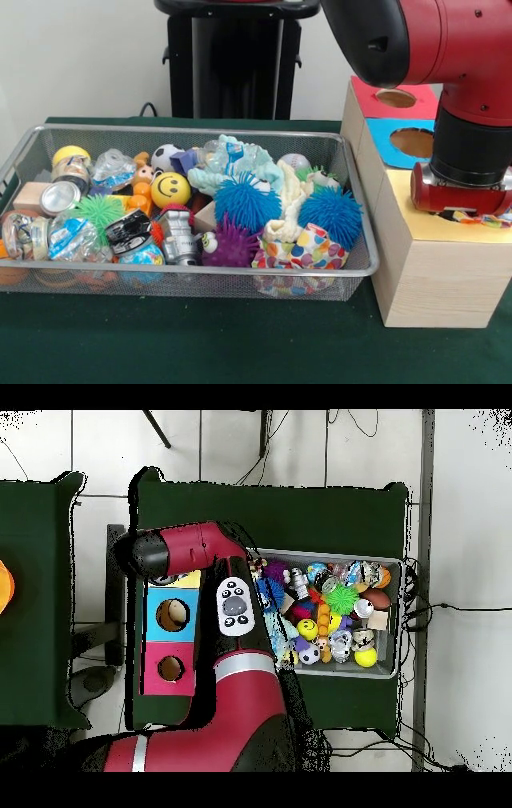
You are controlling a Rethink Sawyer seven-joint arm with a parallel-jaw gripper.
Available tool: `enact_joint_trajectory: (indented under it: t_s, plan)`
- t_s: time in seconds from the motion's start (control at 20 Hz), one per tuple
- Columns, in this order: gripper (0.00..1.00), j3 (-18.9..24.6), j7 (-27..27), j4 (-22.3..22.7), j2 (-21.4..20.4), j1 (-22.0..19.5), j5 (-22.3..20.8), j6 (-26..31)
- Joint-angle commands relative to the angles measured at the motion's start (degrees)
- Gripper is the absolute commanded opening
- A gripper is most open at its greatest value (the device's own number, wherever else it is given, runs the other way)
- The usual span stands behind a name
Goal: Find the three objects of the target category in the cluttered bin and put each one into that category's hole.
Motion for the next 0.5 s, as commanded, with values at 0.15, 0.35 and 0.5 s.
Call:
enact_joint_trajectory:
  t_s: [0.15,0.35,0.5]
  plan:
    - [1.0,1.7,-2.53,-2.42,13.73,-5.87,-6.26,-12.44]
    - [1.0,1.46,-2.07,-2.42,13.43,-5.69,-6.76,-12.8]
    - [1.0,1.44,-2.3,-2.26,13.07,-5.72,-6.79,-12.43]
